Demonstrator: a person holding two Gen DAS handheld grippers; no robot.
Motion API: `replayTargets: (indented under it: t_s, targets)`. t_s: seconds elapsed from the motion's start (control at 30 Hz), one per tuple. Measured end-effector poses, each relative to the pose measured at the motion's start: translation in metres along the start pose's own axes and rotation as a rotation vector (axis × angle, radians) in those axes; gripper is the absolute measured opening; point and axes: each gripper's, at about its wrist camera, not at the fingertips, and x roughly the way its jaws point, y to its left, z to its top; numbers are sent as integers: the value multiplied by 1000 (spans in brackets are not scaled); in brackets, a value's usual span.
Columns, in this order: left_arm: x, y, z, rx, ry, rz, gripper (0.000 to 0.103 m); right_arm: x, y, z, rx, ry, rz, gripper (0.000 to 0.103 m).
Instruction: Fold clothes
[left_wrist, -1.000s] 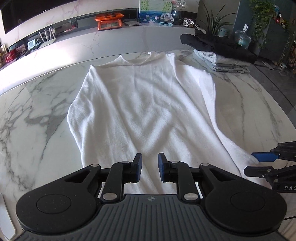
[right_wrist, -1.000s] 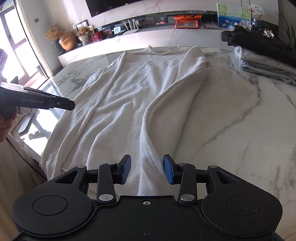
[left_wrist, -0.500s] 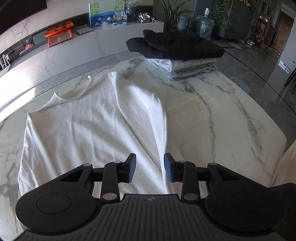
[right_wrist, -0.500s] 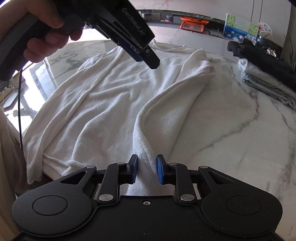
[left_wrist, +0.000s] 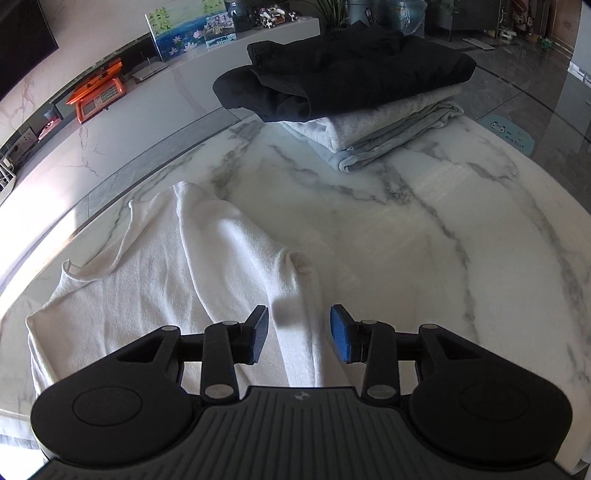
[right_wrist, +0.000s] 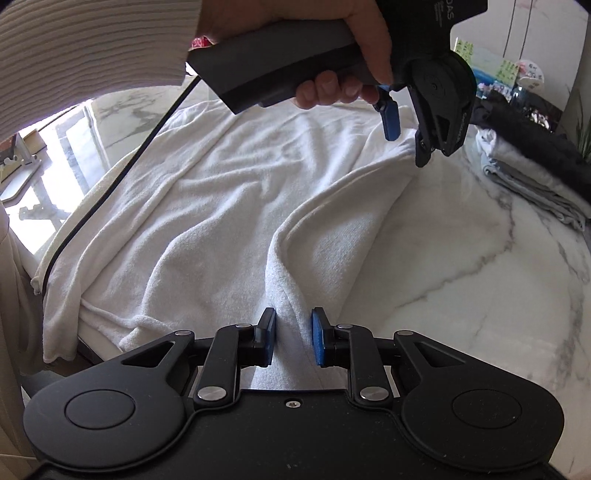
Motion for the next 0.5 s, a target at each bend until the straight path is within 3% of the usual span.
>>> replayTargets:
  t_s: [0.17,0.2,0.23,0.3,0.5]
  targets:
    - [14,-7,9,29,10,45,33,-1,-9,0,38,-2,34,19]
    - [15,-7,11,26,10,41,20,-2,-9,-1,44,-2,38,19]
    - [15,-5,12,10,6,25,13,-2,-10,-1,47,-2,39,19]
    - [14,1,15,-17,8,-2,8,-4,-11,-1,52,-4,38,18]
    - [-10,16,19,-42,-50,-20,7,-10,-17,1,58,-24,18,12]
